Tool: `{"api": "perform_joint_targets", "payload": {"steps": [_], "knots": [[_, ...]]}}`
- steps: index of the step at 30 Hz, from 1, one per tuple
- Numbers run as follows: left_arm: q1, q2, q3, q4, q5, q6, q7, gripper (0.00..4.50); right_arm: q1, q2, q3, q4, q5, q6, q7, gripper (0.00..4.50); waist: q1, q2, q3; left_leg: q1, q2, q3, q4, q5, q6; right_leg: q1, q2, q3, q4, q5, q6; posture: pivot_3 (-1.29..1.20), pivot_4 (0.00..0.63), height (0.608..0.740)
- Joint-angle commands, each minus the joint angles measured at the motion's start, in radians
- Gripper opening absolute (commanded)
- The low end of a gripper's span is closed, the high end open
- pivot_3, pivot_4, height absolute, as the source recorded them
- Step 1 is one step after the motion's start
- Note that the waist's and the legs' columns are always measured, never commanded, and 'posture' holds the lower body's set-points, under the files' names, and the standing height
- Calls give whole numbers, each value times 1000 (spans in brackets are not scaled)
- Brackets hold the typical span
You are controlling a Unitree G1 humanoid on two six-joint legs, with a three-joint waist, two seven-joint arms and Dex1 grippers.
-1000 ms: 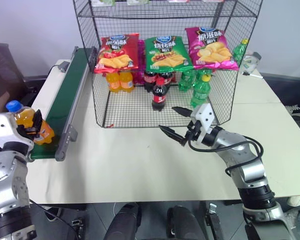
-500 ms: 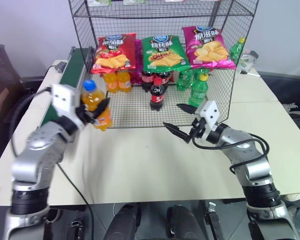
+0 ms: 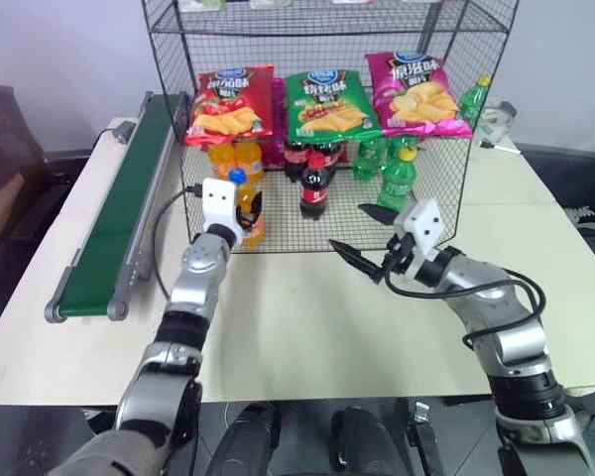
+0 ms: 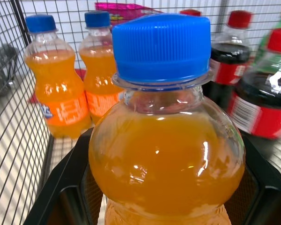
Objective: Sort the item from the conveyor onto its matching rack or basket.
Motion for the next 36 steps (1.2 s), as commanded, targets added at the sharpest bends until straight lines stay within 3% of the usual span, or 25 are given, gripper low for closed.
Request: {"api": "perform_joint_targets", "payload": {"steps": [1, 6, 12, 14, 16, 20, 24, 36], "knots": [[-80, -5, 50, 122, 21, -152, 56, 2668, 0, -8, -27, -56, 10, 3, -14, 4500, -1, 0, 0, 0, 0, 0, 0, 0, 0, 0, 0, 0, 0, 0, 0, 0, 150, 740], [-161, -11, 79, 309, 29, -246, 92, 2668, 2, -10, -28, -62, 12, 9, -21, 4500, 1, 0, 0, 0, -1, 0, 0, 0, 0, 0, 1, 0, 1, 0, 0, 0, 150, 740], [-189, -25, 113, 395, 3, -266, 33, 2668, -3, -4, -23, -65, 13, 12, -26, 4500, 2, 0, 0, 0, -1, 0, 2, 0, 0, 1, 1, -1, 2, 0, 0, 0, 150, 740], [-187, -28, 127, 396, -4, -264, 23, 3723, -3, -5, -22, -65, 14, 12, -25, 4500, 1, 0, 0, 0, -1, 0, 2, 0, 0, 1, 1, -1, 2, 0, 1, 0, 150, 740], [-178, -25, 133, 389, -3, -268, 15, 4389, -1, -6, -22, -67, 14, 14, -26, 4500, 1, 0, 0, 0, -1, 0, 2, 0, 0, 0, 1, -1, 2, 0, 1, 0, 150, 740], [-159, -19, 133, 360, 4, -276, 0, 4389, -1, -6, -20, -70, 15, 18, -27, 4500, 1, 0, 0, 0, -1, 0, 2, 0, 0, 0, 1, -1, 3, 0, 1, 0, 150, 740], [-118, -17, 134, 274, -2, -269, -20, 4389, 0, -7, -22, -71, 15, 19, -27, 4500, 0, 0, 0, 0, -1, 0, 2, 0, 0, 0, 1, -1, 3, 0, 1, 0, 150, 740], [132, 14, 125, -253, -8, -77, -21, 4389, -1, -12, -25, -66, 21, 15, -21, 4500, 0, 0, 0, 1, -1, 0, 2, 0, 0, 0, 1, 0, 3, 0, 0, 0, 150, 740]]}}
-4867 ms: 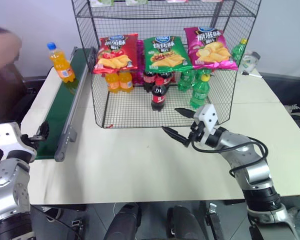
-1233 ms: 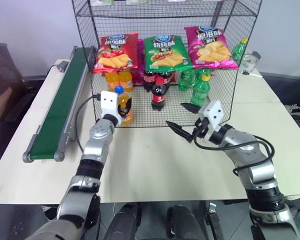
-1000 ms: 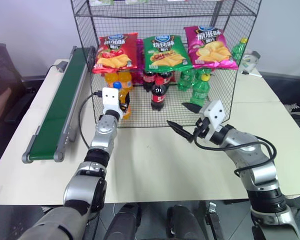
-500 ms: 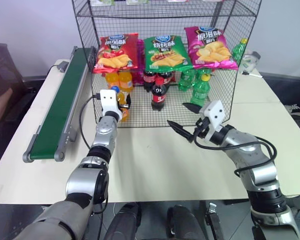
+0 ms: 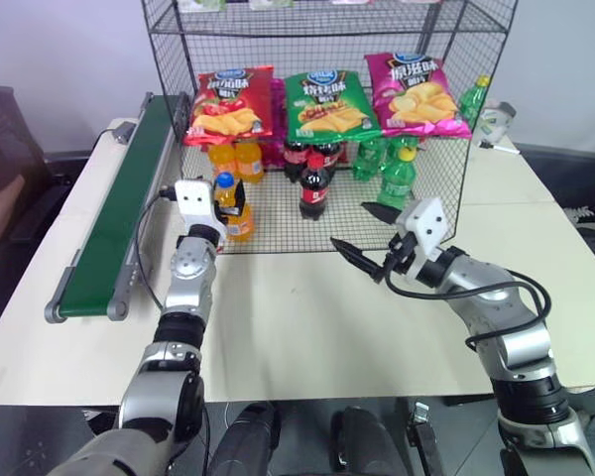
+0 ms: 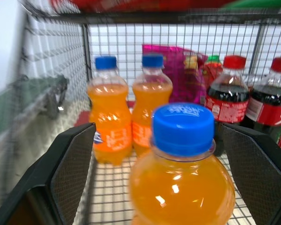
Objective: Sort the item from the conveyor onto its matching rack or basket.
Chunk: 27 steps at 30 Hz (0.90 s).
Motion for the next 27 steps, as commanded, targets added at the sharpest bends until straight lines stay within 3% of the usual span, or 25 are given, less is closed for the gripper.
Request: {"api": "perform_joint_targets", "payload": {"steps": [1, 5, 11, 18, 27], "knots": [[54, 17, 2, -202, -18, 89, 1, 4389, -7, -8, -24, -33, 12, -10, 4, 4500, 0, 0, 0, 0, 0, 0, 0, 0, 0, 0, 0, 0, 0, 0, 0, 0, 150, 740], [152, 44, 3, -456, -107, 311, -56, 4389, -12, -13, -23, -27, 14, -11, 11, 4500, 0, 0, 0, 0, 0, 0, 0, 0, 0, 0, 0, 0, 0, 0, 0, 0, 150, 740], [301, 251, 7, -750, -249, 579, -282, 4389, -15, -31, -31, -19, 16, -12, 31, 4500, -7, 1, -1, 0, 1, 0, -1, 0, 0, 0, 0, 1, 0, 0, -1, 0, 150, 740], [449, 447, 130, -836, -325, 693, -395, 4389, 7, -90, -75, 4, 24, -14, 72, 4500, -3, 2, -1, 1, 1, 0, -2, 0, 0, 0, -1, 1, 0, 0, -1, 0, 150, 740], [552, 494, 199, -863, -322, 690, -435, 4389, 51, -155, -123, 21, 49, -8, 130, 4500, 3, 2, -1, 1, 2, 0, -2, -1, 0, 1, -2, 2, -2, -2, -4, 0, 150, 740]]}}
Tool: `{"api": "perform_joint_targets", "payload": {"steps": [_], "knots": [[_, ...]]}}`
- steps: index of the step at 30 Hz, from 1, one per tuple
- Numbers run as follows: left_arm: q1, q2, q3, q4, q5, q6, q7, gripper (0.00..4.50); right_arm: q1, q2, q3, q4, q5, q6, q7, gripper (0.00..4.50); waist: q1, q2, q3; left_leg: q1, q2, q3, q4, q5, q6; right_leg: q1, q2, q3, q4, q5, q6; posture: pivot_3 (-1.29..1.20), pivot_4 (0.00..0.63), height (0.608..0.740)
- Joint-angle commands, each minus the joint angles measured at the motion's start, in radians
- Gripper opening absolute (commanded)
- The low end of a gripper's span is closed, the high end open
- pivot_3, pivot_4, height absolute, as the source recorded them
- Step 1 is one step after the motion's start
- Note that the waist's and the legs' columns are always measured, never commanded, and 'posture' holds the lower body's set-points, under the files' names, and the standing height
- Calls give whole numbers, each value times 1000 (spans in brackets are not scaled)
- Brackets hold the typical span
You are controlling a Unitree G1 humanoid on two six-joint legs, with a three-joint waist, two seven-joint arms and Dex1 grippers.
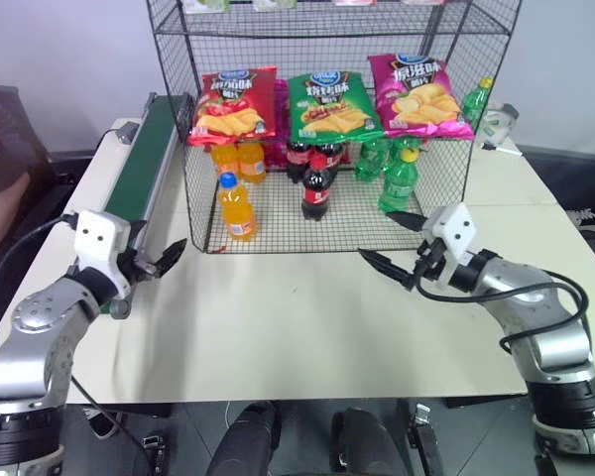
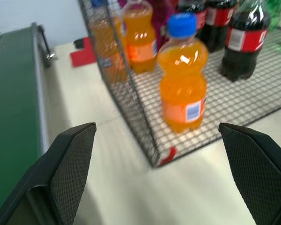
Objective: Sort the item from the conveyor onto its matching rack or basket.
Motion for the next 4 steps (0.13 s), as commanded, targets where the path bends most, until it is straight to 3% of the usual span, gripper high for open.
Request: {"api": "perform_joint_targets", "payload": {"steps": [1, 4], "knots": [[10, 9, 17, -46, -9, -15, -14, 4389, -5, -17, -26, -15, 15, -9, 11, 4500, -1, 0, 0, 0, 0, 0, 0, 0, 0, 0, 0, 0, 0, 0, 0, 0, 150, 740], [9, 3, 15, -48, -9, -21, -19, 4389, -7, -15, -25, -13, 12, -11, 11, 4500, -1, 0, 0, 0, 0, 0, 0, 0, 0, 0, 0, 0, 0, 0, 0, 0, 150, 740]]}}
